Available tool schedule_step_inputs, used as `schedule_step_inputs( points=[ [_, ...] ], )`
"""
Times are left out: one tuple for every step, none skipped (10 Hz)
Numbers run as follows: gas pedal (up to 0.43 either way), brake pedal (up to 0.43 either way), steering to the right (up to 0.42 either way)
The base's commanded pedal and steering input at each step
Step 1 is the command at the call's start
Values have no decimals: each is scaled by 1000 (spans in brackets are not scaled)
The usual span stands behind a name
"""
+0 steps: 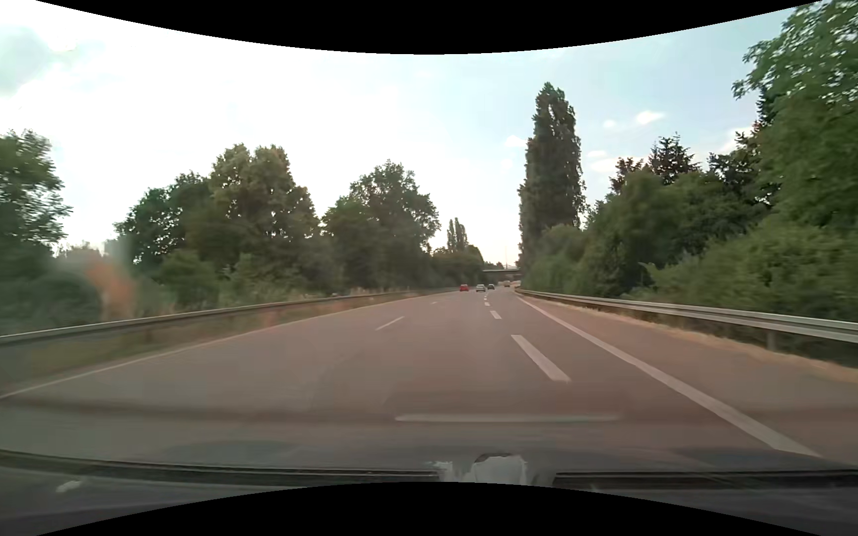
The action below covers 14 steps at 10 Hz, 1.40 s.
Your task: Follow the waypoints while adhering to traffic rules and regulations
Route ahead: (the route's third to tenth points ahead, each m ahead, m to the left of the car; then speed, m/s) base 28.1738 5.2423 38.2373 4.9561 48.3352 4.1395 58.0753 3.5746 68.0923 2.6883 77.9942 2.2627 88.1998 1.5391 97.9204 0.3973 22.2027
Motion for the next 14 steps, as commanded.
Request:
schedule_step_inputs(
  points=[
    [157, 0, 5],
    [157, 0, 5],
    [157, 0, 5],
    [157, 0, 5],
    [157, 0, 5],
    [157, 0, 5],
    [157, 0, 5],
    [157, 0, 5],
    [157, 0, 6],
    [157, 0, 5],
    [157, 0, 5],
    [157, 0, 5],
    [157, 0, 5],
    [157, 0, 5]
  ],
)
